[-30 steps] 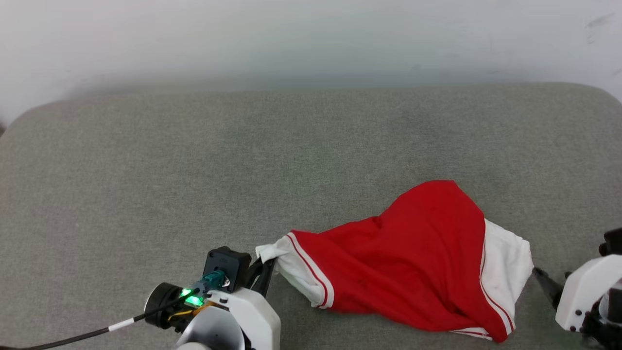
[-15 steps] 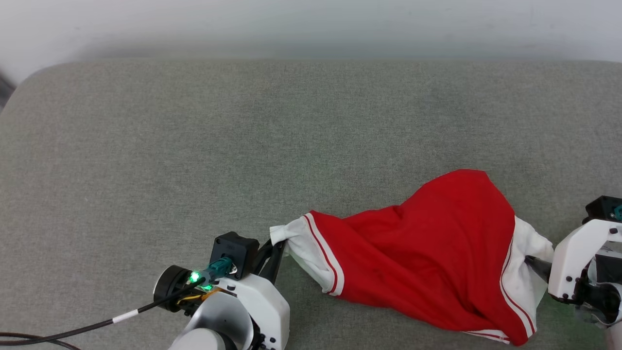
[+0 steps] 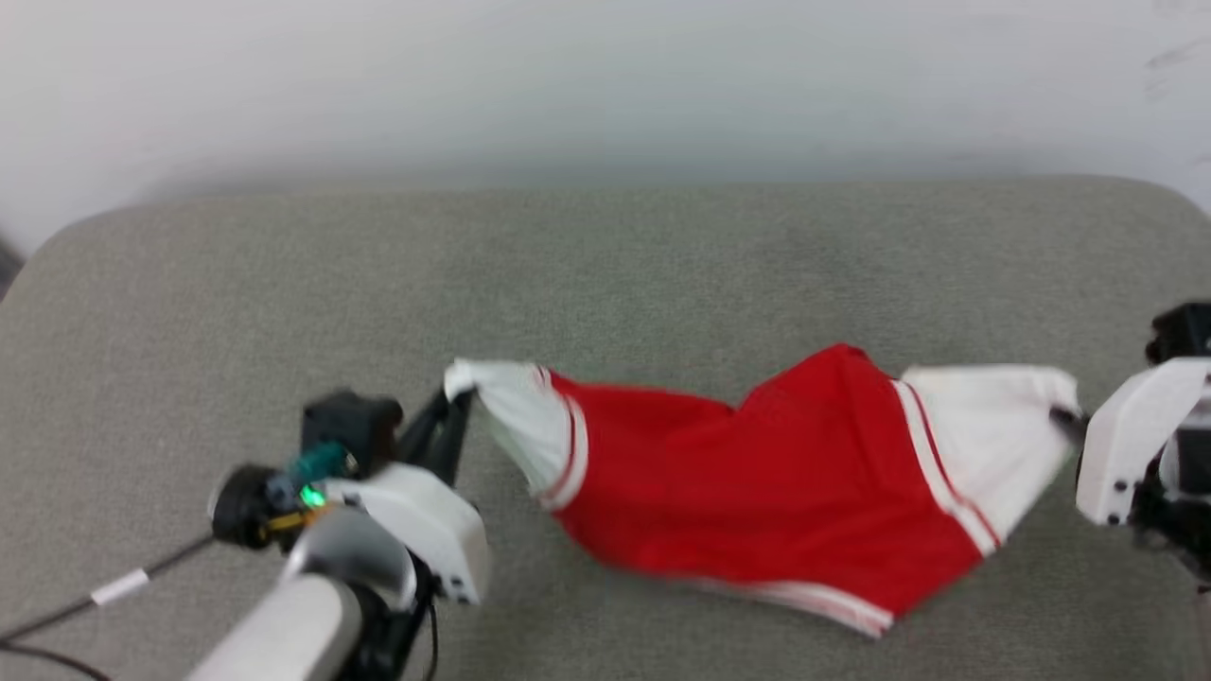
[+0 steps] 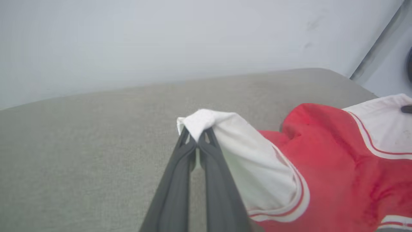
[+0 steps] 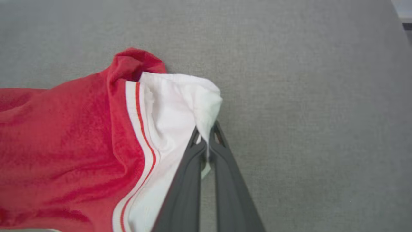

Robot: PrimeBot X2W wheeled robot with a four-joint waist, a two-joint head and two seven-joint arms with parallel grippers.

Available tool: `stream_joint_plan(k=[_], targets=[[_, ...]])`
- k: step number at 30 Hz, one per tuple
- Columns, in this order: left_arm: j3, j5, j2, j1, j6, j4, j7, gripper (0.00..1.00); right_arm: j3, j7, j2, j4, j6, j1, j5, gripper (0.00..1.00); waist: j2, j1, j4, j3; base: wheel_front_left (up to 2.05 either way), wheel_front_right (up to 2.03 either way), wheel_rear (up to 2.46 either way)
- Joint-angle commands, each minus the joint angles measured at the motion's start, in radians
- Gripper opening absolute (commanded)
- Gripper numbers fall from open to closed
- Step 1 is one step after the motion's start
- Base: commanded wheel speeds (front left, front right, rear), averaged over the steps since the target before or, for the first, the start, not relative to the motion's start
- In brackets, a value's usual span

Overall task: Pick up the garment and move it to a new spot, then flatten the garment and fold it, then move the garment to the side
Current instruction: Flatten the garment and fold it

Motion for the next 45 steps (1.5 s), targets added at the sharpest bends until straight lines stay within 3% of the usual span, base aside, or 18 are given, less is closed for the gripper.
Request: stream_joint_plan(k=[1,7,14,23,31,39,45], targets=[[0.012,-0.002,0.004,-0.031,-0.005,0.002,-0.004,0.00,-0.003,-0.002,-0.008,-0.024,0.000,-0.025,-0.010,0.00,-0.0001,-0.0001,-0.015,-0.017,0.00,0.00,0.00],[0.083,-0.038,-0.004,-0.217,-0.050,0.093,0.003,0.00,-0.014,-0.005,-0.002,-0.093,0.000,-0.146,-0.057,0.00,-0.0001,-0.0001,-0.029,-0.019,0.00,0.00,0.00],[0.121,-0.044,-0.054,-0.521,-0.115,0.303,-0.008,0.00,-0.007,-0.066,-0.006,-0.018,0.000,-0.381,-0.085,0.00,-0.0001,-0.0001,-0.030,0.061,0.00,0.00,0.00],[0.162,-0.009,-0.100,-0.920,-0.164,0.591,-0.094,0.00,0.009,-0.231,-0.006,0.123,0.000,-0.741,-0.110,0.00,-0.0001,-0.0001,-0.037,0.233,0.00,0.00,0.00],[0.175,0.043,-0.099,-1.210,-0.188,0.725,-0.189,0.00,0.037,-0.429,-0.024,0.223,0.000,-1.030,-0.130,0.00,-0.0001,-0.0001,-0.048,0.359,0.00,0.00,0.00],[0.176,0.056,-0.112,-1.345,-0.205,0.810,-0.251,0.00,0.099,-0.555,-0.025,0.323,0.000,-1.192,-0.075,0.00,-0.0001,-0.0001,-0.052,0.452,0.00,0.00,0.00],[0.172,0.037,-0.140,-1.315,-0.226,0.902,-0.294,0.00,0.176,-0.611,-0.001,0.428,0.000,-1.199,-0.025,0.00,-0.0001,-0.0001,-0.050,0.497,0.00,0.00,0.00]])
